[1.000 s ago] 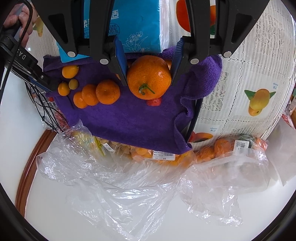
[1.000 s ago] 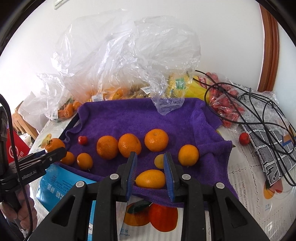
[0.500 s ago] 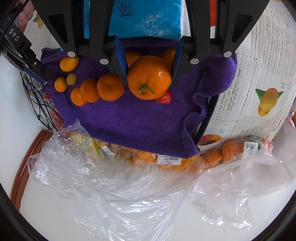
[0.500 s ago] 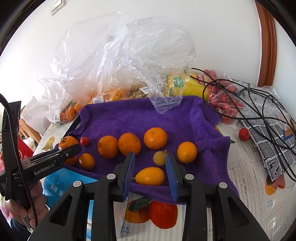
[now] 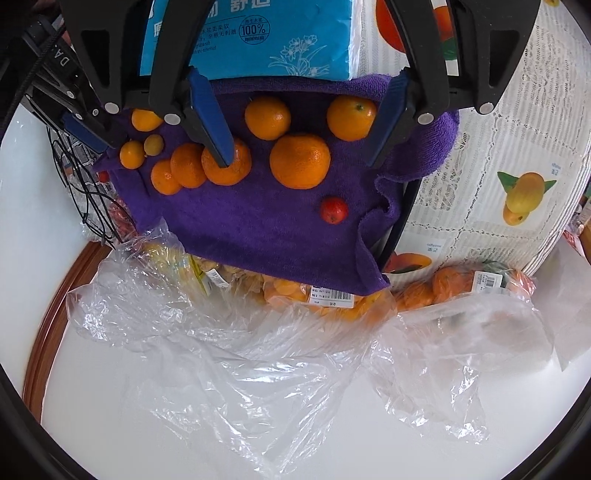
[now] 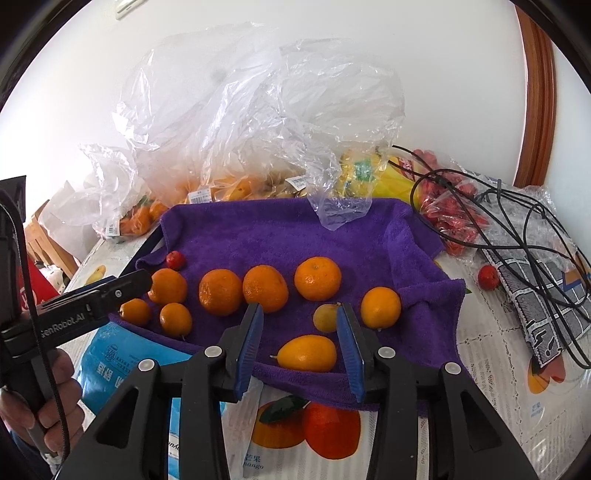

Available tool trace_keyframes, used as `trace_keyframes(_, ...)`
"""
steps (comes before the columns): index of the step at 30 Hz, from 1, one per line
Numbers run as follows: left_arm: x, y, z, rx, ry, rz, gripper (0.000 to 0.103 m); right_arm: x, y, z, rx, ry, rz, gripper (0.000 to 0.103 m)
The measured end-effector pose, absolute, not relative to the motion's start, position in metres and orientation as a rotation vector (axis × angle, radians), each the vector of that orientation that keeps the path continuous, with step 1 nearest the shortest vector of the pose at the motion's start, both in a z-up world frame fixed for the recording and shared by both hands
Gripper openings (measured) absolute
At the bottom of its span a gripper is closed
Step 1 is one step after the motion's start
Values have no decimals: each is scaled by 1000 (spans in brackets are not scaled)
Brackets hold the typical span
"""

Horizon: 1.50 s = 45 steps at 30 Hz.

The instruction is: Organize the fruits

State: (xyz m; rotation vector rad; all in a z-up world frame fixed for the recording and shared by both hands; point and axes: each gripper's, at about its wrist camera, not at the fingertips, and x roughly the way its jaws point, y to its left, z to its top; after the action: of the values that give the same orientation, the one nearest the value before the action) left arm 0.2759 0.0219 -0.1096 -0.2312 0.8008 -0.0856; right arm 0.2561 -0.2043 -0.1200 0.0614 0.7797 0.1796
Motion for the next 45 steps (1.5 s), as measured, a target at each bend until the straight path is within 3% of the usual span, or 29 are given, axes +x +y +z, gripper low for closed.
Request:
trace_keyframes(12, 262, 24, -95, -171, 804, -72, 77, 260, -222, -118, 145, 794, 139, 45)
trace_keyframes(16, 235, 28, -79, -185, 777, -79, 83, 243, -225, -103, 191, 812, 140, 47)
trace_keyframes(25, 164, 28, -49, -188, 760, -97, 93, 167, -218, -49, 153, 720, 99, 73)
trace_keyframes(28, 137, 19, -40, -149, 734, -114, 99, 143, -216, -40, 147, 714, 105, 74)
trace_keyframes(36, 80, 0, -21, -96, 679, -116, 103, 79, -220, -24, 106, 669, 58, 75)
trace_keyframes(40, 59, -4, -13, -75, 659, -98, 103, 54, -221, -18, 81, 638, 43, 95)
trace_keyframes(45, 36, -6, -6, -69, 642, -76, 103, 24, -221, -5, 13, 599, 7, 100)
